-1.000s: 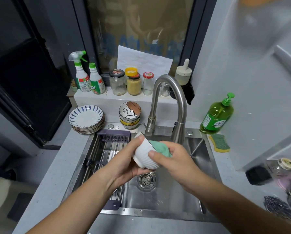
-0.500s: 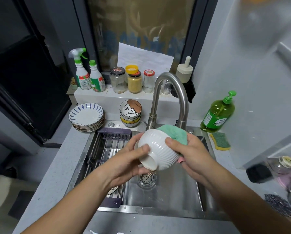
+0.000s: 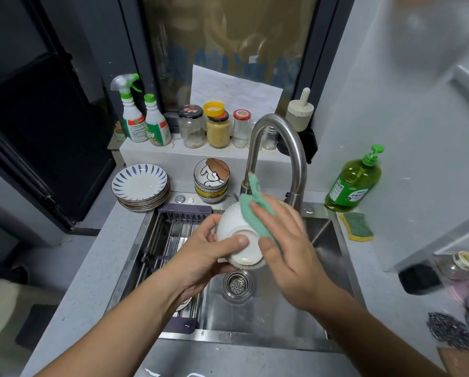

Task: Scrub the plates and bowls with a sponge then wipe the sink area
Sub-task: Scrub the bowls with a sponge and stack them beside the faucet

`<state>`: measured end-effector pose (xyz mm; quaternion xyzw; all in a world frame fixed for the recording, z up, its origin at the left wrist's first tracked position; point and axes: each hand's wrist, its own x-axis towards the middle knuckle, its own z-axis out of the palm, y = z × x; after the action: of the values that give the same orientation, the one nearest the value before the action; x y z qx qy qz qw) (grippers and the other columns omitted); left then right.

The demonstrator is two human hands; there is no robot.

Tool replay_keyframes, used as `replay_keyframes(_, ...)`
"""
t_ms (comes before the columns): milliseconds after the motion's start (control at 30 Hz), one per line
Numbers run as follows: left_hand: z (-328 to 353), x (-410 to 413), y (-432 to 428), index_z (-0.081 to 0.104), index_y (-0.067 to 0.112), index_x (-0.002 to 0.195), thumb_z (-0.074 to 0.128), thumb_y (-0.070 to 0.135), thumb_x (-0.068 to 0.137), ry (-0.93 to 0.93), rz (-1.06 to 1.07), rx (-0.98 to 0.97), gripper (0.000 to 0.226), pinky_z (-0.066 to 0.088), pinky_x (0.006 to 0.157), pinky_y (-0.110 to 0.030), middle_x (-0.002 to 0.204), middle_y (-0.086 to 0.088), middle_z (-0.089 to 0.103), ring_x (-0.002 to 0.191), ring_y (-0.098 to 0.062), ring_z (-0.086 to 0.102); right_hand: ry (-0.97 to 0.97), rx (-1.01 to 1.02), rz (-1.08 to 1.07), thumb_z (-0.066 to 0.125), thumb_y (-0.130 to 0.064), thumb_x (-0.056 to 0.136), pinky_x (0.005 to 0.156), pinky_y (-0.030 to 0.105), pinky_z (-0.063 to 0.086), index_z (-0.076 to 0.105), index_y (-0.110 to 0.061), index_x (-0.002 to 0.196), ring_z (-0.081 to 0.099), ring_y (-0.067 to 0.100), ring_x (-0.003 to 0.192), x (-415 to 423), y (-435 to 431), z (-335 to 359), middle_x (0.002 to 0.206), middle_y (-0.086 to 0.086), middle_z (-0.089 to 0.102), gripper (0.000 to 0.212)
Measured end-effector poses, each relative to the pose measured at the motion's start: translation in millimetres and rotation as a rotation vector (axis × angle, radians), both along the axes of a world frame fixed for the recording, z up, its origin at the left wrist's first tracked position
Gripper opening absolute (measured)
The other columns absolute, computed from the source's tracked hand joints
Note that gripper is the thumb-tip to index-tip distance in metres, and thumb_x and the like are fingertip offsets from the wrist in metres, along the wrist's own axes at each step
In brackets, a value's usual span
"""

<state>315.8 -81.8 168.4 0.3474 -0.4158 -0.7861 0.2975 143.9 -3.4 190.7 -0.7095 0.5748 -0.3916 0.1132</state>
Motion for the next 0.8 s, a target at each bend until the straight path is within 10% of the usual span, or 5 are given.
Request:
replay_keyframes(133,1.9,-2.1,3.7,0.062,0.023,0.112,0.091,0.027,0.056,-0.034,-0.016,-0.013,0.063,0.049,0.094,-0.060,0.098,-0.007,0.072,0.083,-0.024,0.072,0.140,-0.096,0.035,0.037,-0.026,0.103,0.120,0.047,0.025,0.053,-0.018,0.143,0.029,0.023,0.148,0.4,-7.6,0.4,0.155,-0.001,0.043,0.044)
replay_keyframes(467,-1.8,-2.7,1.9,0.059,0.022,0.111,0.089,0.014,0.068,-0.033,0.103,0.067,0.053,0.056,0.089,-0.054,0.095,-0.001,0.076,0.082,-0.023,0.074,-0.541,0.165,-0.156,0.040,-0.024,0.106,0.123,0.037,0.026,0.042,-0.047,0.138,0.031,-0.004,0.143,12.8,-8.7,-22.1,0.151,-0.025,0.038,0.040)
replay_keyframes(633,-1.0,-10.0,7.4,0.058,0.017,0.118,0.088,0.015,0.064,-0.053,0.110,-0.049,0.061,0.060,0.080,-0.046,0.102,-0.008,0.075,0.087,-0.025,0.073,-0.115,0.040,-0.123,0.033,-0.027,0.105,0.122,0.031,0.021,0.047,-0.026,0.146,0.028,0.010,0.146,9.9,-16.2,-11.9,0.155,-0.012,0.040,0.044)
replay_keyframes(800,8.9,-17.1,1.3,0.056,0.016,0.123,0.089,0.009,0.068,0.039,0.265,-0.042,0.065,0.060,0.089,-0.055,0.105,-0.006,0.077,0.094,-0.029,0.074,-0.357,0.126,-0.123,0.029,-0.045,0.101,0.124,0.034,0.019,0.023,-0.049,0.147,0.020,0.001,0.149,6.2,-31.2,-14.9,0.161,-0.016,0.025,0.047)
